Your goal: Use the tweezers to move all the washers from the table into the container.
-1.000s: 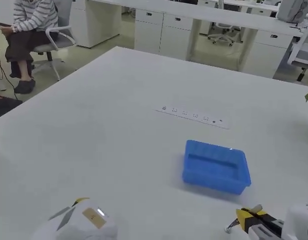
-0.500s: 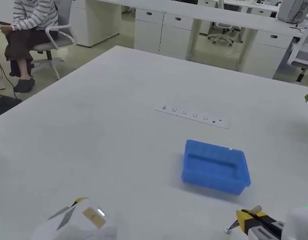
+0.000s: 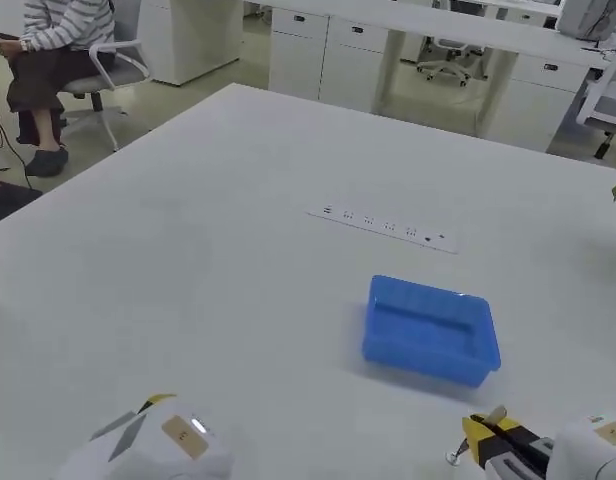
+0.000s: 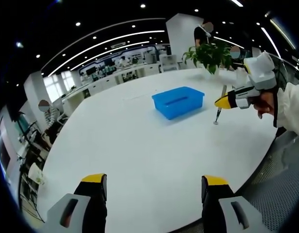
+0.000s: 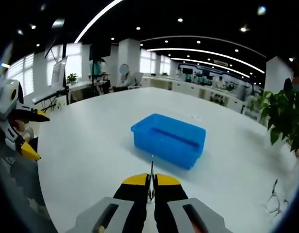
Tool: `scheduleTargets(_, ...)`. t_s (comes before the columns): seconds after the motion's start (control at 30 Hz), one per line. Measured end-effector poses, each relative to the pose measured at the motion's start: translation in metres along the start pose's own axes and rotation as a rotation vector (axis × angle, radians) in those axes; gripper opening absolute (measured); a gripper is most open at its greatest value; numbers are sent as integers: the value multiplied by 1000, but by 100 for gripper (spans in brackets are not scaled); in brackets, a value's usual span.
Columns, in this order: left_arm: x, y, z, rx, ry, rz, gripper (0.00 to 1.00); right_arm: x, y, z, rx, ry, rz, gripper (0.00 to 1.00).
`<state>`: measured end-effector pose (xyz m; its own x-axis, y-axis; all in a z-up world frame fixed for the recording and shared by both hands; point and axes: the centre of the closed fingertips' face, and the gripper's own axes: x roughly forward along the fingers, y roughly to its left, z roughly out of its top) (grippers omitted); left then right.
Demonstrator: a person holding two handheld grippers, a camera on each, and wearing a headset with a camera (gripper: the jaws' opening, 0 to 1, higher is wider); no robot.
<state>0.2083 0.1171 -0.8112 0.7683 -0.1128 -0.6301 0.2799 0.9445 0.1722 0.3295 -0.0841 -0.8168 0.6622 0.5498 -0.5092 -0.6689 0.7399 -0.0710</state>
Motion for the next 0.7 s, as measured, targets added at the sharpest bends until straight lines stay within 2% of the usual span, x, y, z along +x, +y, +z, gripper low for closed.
scheduleTargets(0.1,0,-1,-1,3,6,-2,81,1,-1,0,1,2,1,0)
scheduleTargets(0.3,0,-1,-2,7,19,-2,81,-1,-16,-1,100,6,-21,2)
scheduleTargets(0.43,0,-1,-3,11,26,-3,81,-4,-15,-3,166,7,-5,3)
scheduleTargets(0.7,2,-1,-7,18,49,0,81,-5,-10,-3,180,-1,1,3)
